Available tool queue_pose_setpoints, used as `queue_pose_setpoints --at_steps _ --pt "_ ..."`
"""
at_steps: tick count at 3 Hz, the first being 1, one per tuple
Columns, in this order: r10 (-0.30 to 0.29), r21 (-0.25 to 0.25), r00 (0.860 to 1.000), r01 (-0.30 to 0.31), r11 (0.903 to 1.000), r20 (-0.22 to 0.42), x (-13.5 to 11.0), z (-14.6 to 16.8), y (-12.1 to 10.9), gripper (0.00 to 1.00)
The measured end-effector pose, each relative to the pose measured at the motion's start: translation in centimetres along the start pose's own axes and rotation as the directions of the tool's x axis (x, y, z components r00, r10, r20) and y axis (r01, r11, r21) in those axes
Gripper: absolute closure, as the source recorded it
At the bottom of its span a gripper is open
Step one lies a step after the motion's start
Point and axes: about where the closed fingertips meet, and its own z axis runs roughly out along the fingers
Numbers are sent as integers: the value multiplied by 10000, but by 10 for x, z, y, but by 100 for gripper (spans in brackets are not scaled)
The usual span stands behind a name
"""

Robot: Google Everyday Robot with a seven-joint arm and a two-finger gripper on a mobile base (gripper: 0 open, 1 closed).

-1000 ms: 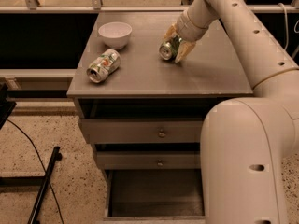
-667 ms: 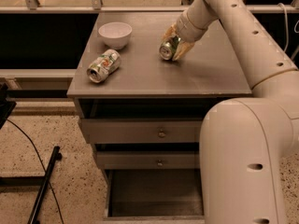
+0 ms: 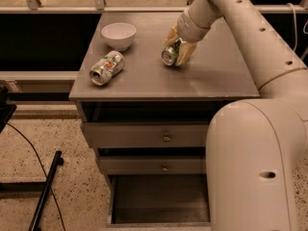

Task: Place green can into bottom drawer

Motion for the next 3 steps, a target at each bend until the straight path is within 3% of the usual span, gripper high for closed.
queue_pose_setpoints --at_steps 1,2,3 --pt "668 -149 9957 -679 9976 -646 -21 -26 -5 100" --pt "1790 -384 9688 -1881 9814 -1712 -42 -65 9 100" --pt "3438 43 9197 -3494 9370 -1896 -61 -97 44 100"
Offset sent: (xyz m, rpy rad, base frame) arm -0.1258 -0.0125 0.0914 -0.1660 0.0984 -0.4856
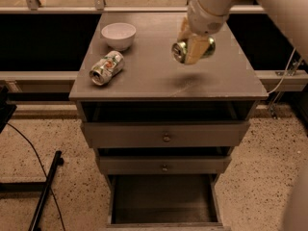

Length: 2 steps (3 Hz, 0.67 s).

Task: Place green can into bottom drawer

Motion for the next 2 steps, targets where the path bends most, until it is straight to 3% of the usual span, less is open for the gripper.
queue_pose_setpoints --at_steps 1,2 --pt "1777 476 9783 -1835 9819 1070 -3 -20 47 100" --pt "3374 728 9224 -3557 9318 1879 24 -17 115 100"
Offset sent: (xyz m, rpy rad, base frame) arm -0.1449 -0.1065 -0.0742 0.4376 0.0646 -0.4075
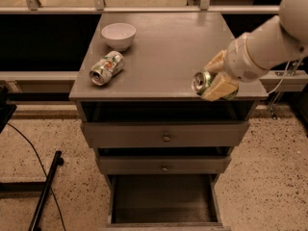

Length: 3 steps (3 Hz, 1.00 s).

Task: Place green can into bottom drawer

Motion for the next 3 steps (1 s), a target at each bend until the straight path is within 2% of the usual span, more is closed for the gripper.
queue_pose_setpoints --at_steps 1,2,3 --pt "919 15 9957 -919 9958 96 61 -4 44 100" --pt "919 15 9957 -920 9958 96 61 -4 44 100" --pt "1256 154 9920 -1257 9919 102 65 7 49 100"
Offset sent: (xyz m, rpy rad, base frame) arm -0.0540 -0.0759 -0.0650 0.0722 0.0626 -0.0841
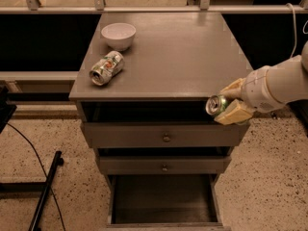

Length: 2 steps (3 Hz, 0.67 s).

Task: Place green can into bottom drawer

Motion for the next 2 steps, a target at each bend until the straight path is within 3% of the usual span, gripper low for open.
queue_pose_setpoints --at_steps 1,2 --pt "431 280 9975 -447 9986 559 0 17 27 100" --pt "1295 882 9810 -1431 9858 1444 15 31 61 100"
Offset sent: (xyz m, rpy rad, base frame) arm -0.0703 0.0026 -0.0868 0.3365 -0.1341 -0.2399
